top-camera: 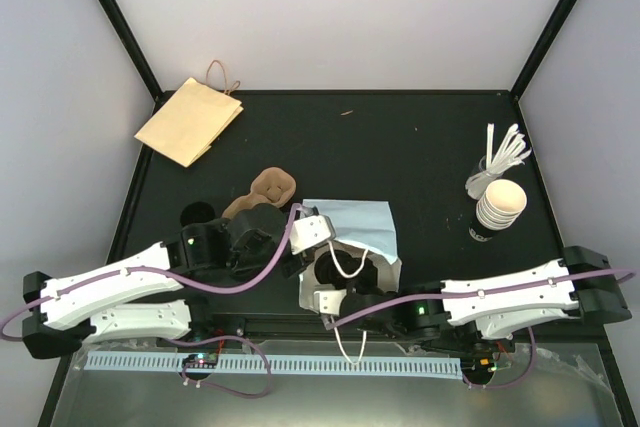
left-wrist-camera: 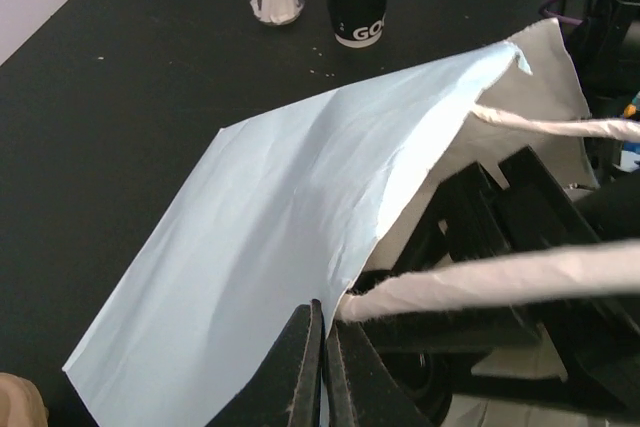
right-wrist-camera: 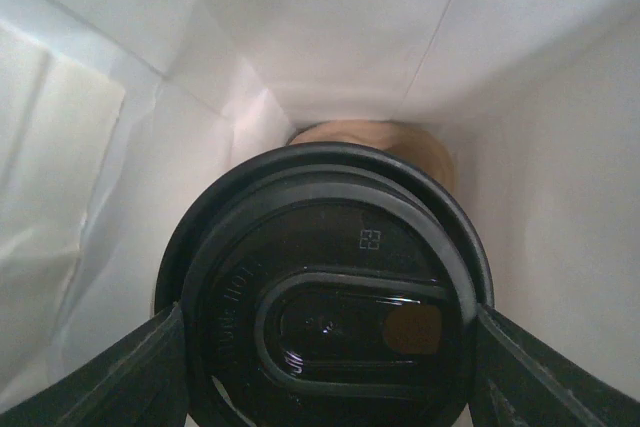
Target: Pack the takeout coffee
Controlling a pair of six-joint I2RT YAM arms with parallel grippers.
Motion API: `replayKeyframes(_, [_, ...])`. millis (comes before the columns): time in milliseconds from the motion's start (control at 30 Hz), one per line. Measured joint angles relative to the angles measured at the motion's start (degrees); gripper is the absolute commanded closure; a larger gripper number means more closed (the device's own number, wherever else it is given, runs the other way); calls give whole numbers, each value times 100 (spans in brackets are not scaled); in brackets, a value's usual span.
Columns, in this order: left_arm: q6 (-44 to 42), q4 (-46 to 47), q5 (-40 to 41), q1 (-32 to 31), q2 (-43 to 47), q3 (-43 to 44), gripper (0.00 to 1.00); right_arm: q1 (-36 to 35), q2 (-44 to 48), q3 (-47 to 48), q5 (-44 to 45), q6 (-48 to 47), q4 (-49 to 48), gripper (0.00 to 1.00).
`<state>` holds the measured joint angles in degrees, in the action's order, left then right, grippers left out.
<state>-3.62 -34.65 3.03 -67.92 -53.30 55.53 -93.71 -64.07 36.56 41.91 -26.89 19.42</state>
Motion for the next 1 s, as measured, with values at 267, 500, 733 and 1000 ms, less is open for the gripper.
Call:
replayKeyframes(267, [140,-11,146,0,-413,348,98,0,-568,813,68,227,540,41])
replayKeyframes(500, [192,-35,101,-4,-404,348,99,146,-664,706,72,284,466,41])
replayKeyframes(733, [184,-74,-2,-4,-317,337,98,321,-831,636,153,280,271,41])
replayKeyframes(1000, [125,-85,-116,-9,-192,256,98,328,-409,280,339,157,-68,41])
